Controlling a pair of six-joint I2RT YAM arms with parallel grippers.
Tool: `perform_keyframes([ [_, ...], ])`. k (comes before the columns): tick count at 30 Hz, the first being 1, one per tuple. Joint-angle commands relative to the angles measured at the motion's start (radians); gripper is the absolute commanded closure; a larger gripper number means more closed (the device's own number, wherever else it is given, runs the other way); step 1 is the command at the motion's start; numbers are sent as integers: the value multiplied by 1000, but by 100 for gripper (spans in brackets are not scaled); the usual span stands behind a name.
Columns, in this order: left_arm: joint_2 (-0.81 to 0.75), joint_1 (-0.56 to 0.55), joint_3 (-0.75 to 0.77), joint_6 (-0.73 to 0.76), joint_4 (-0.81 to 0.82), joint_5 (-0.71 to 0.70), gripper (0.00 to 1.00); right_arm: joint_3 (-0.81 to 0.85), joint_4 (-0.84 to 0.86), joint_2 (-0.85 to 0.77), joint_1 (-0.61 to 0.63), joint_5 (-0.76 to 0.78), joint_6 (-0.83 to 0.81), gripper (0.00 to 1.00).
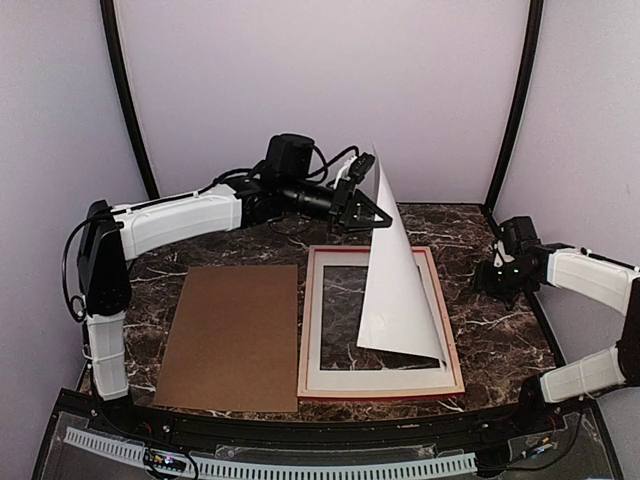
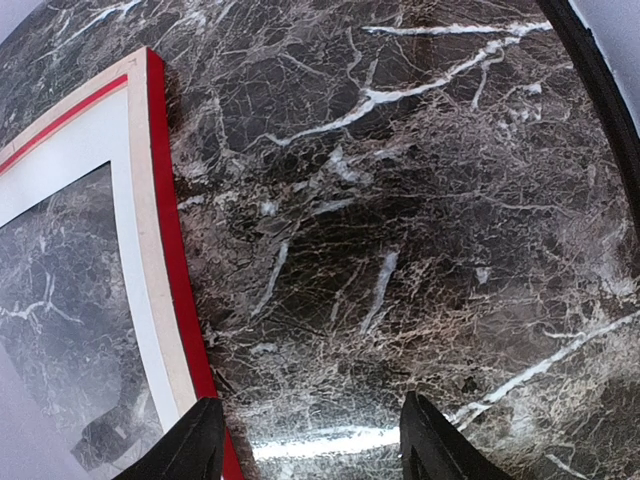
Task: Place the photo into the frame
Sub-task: Place the photo on the mat board.
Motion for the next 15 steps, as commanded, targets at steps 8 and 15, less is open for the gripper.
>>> perform_keyframes([
  [8,20,-60,170,143,-121,76,100,7,17,5,-18,-9,-13,39],
  [15,27,-9,-29,23,-88,-71,100,18,3,1,-22,5,-15,39],
])
